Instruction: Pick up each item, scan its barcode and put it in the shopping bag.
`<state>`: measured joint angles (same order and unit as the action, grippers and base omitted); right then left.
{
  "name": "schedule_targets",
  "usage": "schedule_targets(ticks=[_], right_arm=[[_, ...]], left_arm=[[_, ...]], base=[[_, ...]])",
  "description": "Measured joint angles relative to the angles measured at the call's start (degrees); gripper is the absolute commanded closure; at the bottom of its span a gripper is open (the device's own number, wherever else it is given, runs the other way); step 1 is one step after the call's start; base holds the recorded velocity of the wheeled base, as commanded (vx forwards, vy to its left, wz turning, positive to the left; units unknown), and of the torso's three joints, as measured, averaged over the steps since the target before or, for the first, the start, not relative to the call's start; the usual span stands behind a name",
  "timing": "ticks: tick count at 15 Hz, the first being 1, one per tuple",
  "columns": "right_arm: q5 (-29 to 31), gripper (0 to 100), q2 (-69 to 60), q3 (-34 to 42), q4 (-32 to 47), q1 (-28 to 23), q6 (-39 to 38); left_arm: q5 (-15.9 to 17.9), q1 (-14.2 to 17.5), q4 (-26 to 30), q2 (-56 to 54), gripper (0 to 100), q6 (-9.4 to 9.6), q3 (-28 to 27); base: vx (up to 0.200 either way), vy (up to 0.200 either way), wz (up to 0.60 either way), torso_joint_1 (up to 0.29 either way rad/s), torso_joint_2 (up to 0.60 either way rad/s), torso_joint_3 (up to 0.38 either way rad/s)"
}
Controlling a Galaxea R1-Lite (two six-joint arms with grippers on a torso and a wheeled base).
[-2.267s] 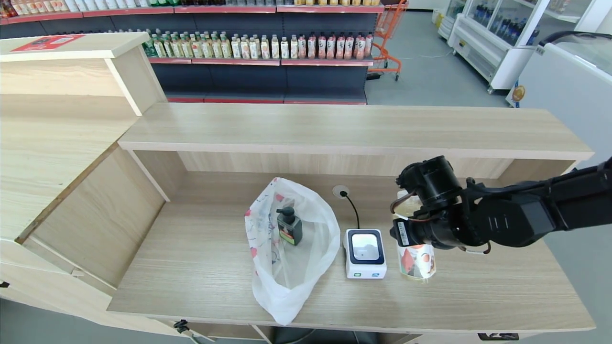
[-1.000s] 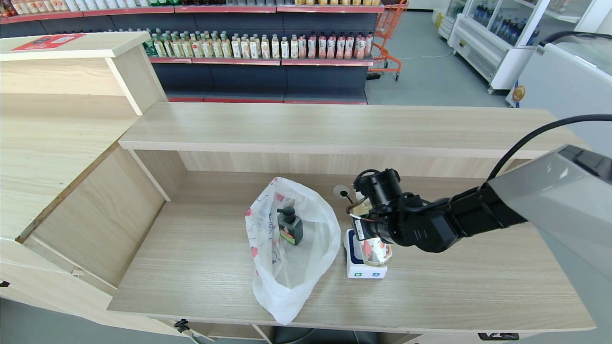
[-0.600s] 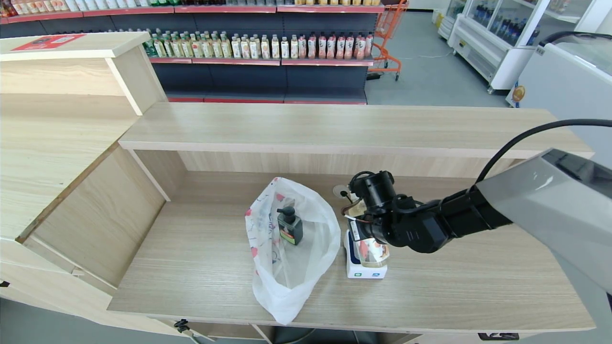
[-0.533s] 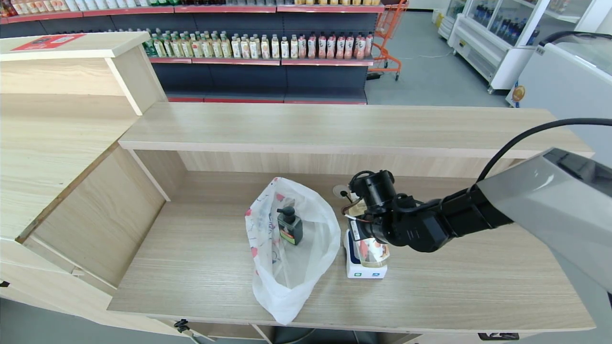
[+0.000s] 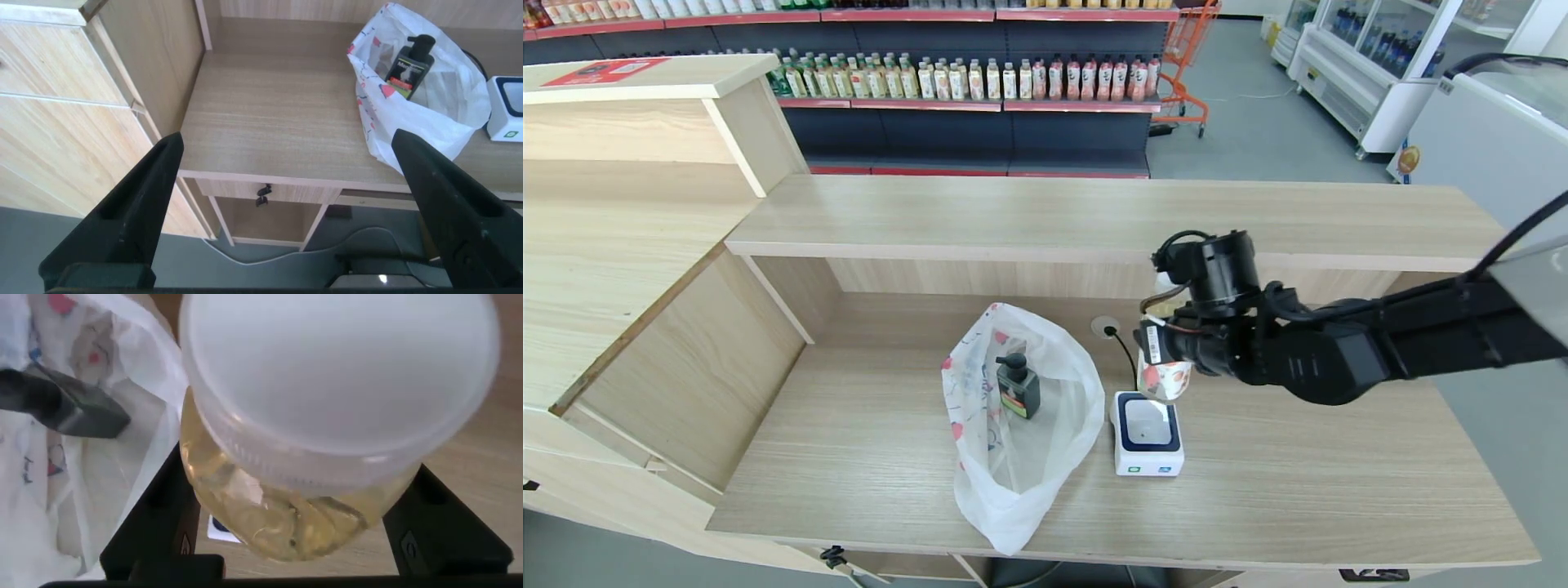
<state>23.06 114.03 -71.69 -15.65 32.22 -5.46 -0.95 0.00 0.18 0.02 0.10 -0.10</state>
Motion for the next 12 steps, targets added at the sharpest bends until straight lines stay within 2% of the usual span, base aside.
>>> schedule_targets(ticks=[2, 5, 6, 8, 10, 12], right_arm=[[-1.17, 100, -4.57, 5.63, -7.56, 0.13, 0.1], [-6.18, 100, -6.62, 14.62, -28.62, 0.18, 2.35], [-9.46, 100, -6.38, 17.26, -34.97, 0.24, 2.86], [-21.41, 100, -5.21, 22.53, -48.86, 0.6, 3.61], [-28.5, 100, -3.52, 26.77, -54.55, 1.27, 4.67], [-30.48, 100, -1.24, 28.87, -55.61, 2.29, 5.6]], left_arm=[[0.0, 0.0, 0.0, 0.0, 0, 0.0, 0.0], [0.02, 0.0, 0.0, 0.0, 0, 0.0, 0.0], [0.0, 0.0, 0.0, 0.0, 0, 0.0, 0.0], [0.0, 0.0, 0.0, 0.0, 0, 0.0, 0.0], [0.0, 0.0, 0.0, 0.0, 0, 0.0, 0.0], [0.0, 0.0, 0.0, 0.0, 0, -0.02, 0.0]], base=[[0.0, 0.0, 0.0, 0.0, 0.0, 0.0], [0.0, 0.0, 0.0, 0.0, 0.0, 0.0], [0.0, 0.0, 0.0, 0.0, 0.0, 0.0], [0.0, 0.0, 0.0, 0.0, 0.0, 0.0], [0.0, 0.0, 0.0, 0.0, 0.0, 0.0], [0.0, 0.0, 0.0, 0.0, 0.0, 0.0]])
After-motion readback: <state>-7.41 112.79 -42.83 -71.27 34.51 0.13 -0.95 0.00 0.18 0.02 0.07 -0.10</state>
